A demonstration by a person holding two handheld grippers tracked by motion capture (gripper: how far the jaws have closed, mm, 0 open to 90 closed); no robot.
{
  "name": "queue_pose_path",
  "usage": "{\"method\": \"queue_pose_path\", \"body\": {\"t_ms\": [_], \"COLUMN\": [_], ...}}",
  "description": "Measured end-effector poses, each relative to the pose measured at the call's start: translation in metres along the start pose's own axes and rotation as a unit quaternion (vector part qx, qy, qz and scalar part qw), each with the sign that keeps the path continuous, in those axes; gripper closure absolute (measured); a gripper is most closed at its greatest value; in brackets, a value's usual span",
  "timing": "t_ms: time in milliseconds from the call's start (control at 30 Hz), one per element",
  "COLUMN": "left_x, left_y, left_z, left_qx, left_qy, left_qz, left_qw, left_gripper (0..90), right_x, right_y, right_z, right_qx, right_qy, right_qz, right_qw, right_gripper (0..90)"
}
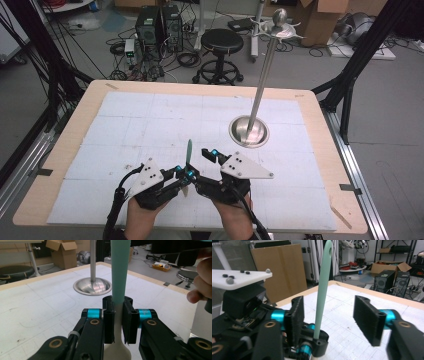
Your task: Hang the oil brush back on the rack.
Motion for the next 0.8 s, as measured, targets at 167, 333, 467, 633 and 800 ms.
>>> {"method": "queue_pose_path", "body": {"t_ms": [167, 333, 467, 633, 800], "left_x": [-0.0046, -0.0065, -0.007, -0.0069, -0.0058], "left_y": [0.0004, 0.0013, 0.0025, 0.0031, 0.005], "left_z": [-0.0055, -0.0089, -0.0098, -0.0094, -0.009], "left_qx": [-0.003, -0.006, -0.01, -0.01, -0.008], "left_qy": [0.001, 0.004, 0.007, 0.01, -0.001], "left_qz": [-0.002, -0.004, -0.006, -0.009, -0.017], "left_qw": [1.0, 1.0, 0.9999, 0.9999, 0.9998], "left_gripper": [81.0, 81.0, 81.0, 80.9, 79.0], "right_x": [-0.0022, -0.002, -0.0021, -0.0014, -0.001], "right_y": [0.001, 0.0019, 0.0021, 0.0035, 0.0075], "right_z": [0.0012, 0.0001, -0.0009, 0.0007, 0.0053], "right_qx": [-0.002, -0.008, -0.018, -0.024, -0.012], "right_qy": [0.001, -0.003, -0.005, -0.002, 0.003], "right_qz": [-0.001, -0.002, -0.002, -0.005, -0.007], "right_qw": [1.0, 1.0, 0.9998, 0.9997, 0.9999], "right_gripper": [48.2, 60.1, 70.4, 79.5, 82.0]}}
Point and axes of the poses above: each handheld gripper's, and its own axes: x roughly backward along the jaws, y roughly out of its top, z roughly to its left, the point moved 5 cm from there along -x, roughly forward along the jaws, and after that the axes turned 1 degree about -z, right-handed, at the moved point
